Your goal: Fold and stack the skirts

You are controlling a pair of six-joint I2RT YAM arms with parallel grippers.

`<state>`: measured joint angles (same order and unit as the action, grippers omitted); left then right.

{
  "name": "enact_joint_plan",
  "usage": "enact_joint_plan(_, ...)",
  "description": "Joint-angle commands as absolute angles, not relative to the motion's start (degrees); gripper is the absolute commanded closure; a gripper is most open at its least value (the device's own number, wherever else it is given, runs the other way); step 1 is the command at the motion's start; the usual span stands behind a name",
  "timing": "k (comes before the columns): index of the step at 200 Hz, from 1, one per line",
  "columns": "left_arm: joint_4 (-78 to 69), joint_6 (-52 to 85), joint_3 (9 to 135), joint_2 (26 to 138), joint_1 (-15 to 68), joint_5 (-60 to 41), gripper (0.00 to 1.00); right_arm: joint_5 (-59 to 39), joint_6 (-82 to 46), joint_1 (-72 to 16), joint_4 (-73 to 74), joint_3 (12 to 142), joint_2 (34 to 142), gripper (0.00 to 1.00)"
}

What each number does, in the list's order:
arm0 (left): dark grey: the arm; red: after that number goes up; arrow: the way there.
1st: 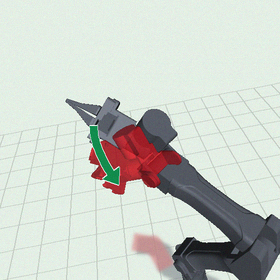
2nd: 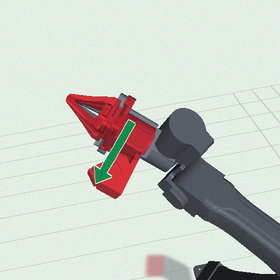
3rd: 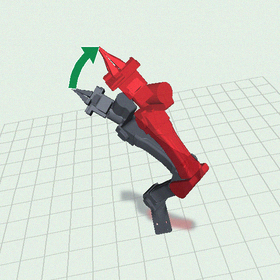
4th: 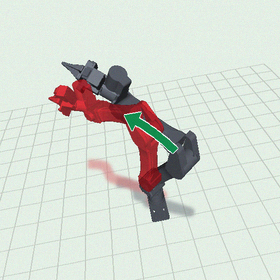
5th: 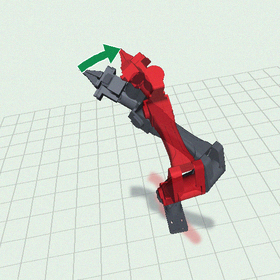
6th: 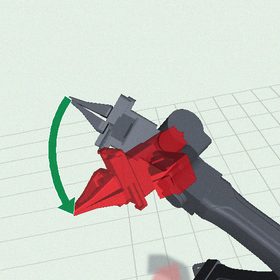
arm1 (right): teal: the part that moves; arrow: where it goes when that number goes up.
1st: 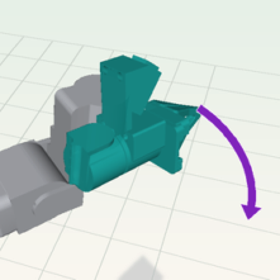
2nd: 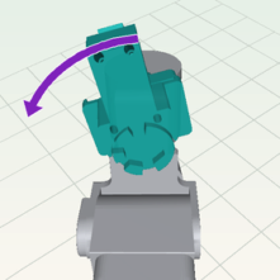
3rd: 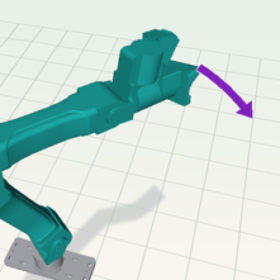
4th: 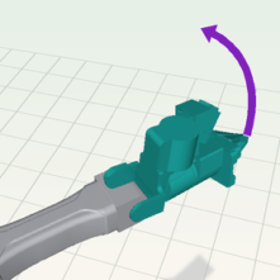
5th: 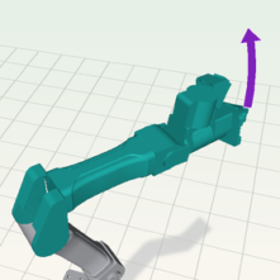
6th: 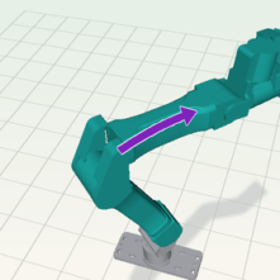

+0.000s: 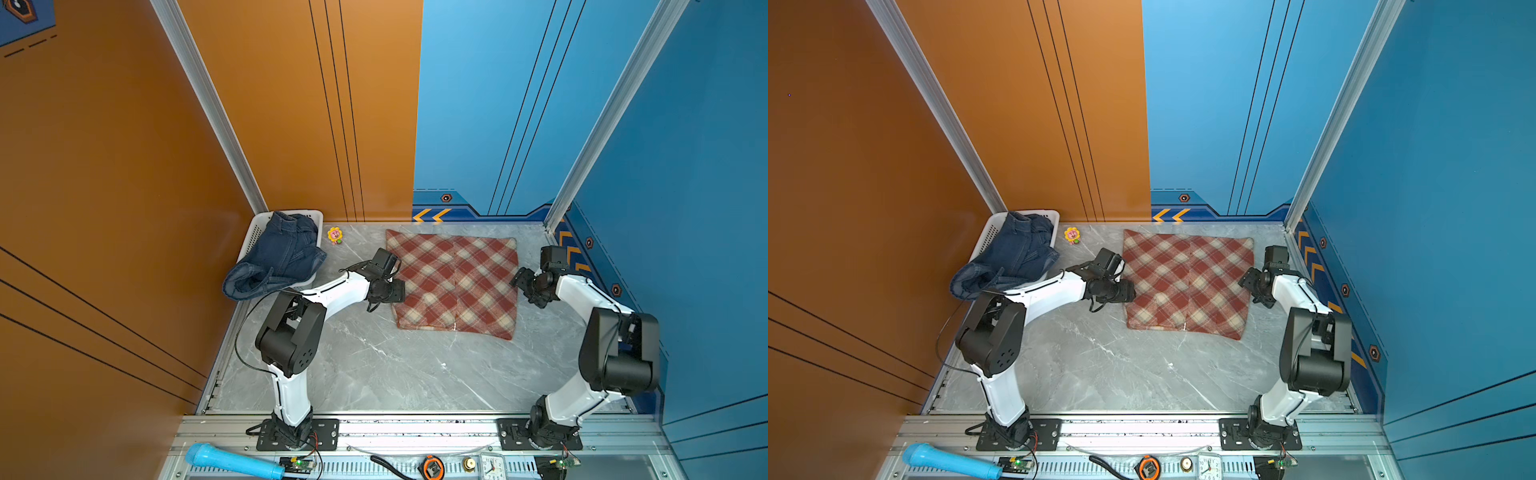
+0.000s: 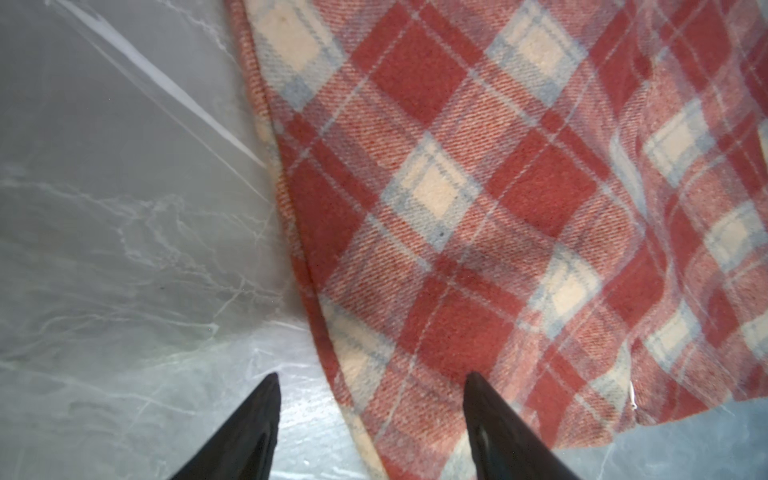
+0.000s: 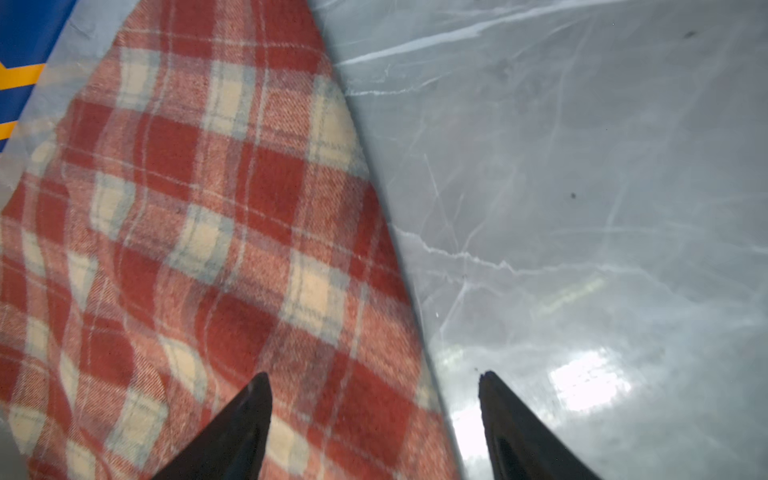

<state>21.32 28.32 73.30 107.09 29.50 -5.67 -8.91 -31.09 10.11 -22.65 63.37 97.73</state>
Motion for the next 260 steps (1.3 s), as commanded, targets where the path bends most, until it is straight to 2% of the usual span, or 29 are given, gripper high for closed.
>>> enact_joint_plan(1, 23.46, 27.51, 75.47, 108.43, 28.76, -3.81, 0.29, -10.75, -28.10, 11.47, -21.16, 67.62, 102.45, 0.22)
enact_joint_plan(42, 23.82, 27.66, 77.37, 110.68, 28.04, -4.05, 0.29, -15.87, -26.35, 13.36, -18.27, 71.92, 110.18, 0.34)
enact_joint_plan(89, 23.99, 28.36, 78.65, 113.15, 28.01, -5.43, 0.31, -19.02, -26.05, 12.31, -14.23, 70.55, 112.94, 0.46)
enact_joint_plan(103, 23.92, 28.31, 78.92, 114.20, 28.34, -5.88, 0.32, -19.92, -26.43, 12.22, -12.87, 70.41, 113.25, 0.59)
enact_joint_plan(114, 23.83, 28.51, 79.02, 115.04, 28.47, -6.38, 0.34, -20.84, -26.63, 12.06, -11.93, 70.41, 113.22, 0.75)
enact_joint_plan(128, 23.41, 28.93, 78.88, 116.13, 28.47, -7.34, 0.41, -20.78, -26.72, 11.73, -12.02, 70.86, 112.82, 0.95)
enact_joint_plan(134, 23.23, 28.93, 78.84, 116.40, 28.56, -7.72, 0.45, -20.64, -26.81, 11.58, -12.19, 70.94, 112.45, 1.00)
enact_joint_plan(164, 21.43, 29.48, 77.35, 116.72, 28.89, -8.82, 0.77, -17.95, -26.11, 10.10, -14.96, 71.33, 109.07, 1.00)
enact_joint_plan(180, 20.98, 29.40, 76.27, 116.74, 29.09, -9.51, 0.92, -16.39, -26.10, 8.59, -17.82, 72.48, 107.04, 1.00)
enact_joint_plan(192, 20.16, 29.36, 74.78, 116.39, 29.18, -9.58, 1.00, -14.72, -26.10, 6.61, -20.05, 73.42, 105.32, 1.00)
enact_joint_plan(234, 16.42, 30.04, 69.80, 114.87, 28.98, -9.83, 1.00, -6.91, -28.91, -5.19, -26.29, 79.71, 100.92, 1.00)
enact_joint_plan(260, 14.38, 30.28, 67.63, 113.93, 28.98, -9.90, 1.00, -1.51, -36.75, -15.82, -26.02, 85.89, 102.37, 1.00)
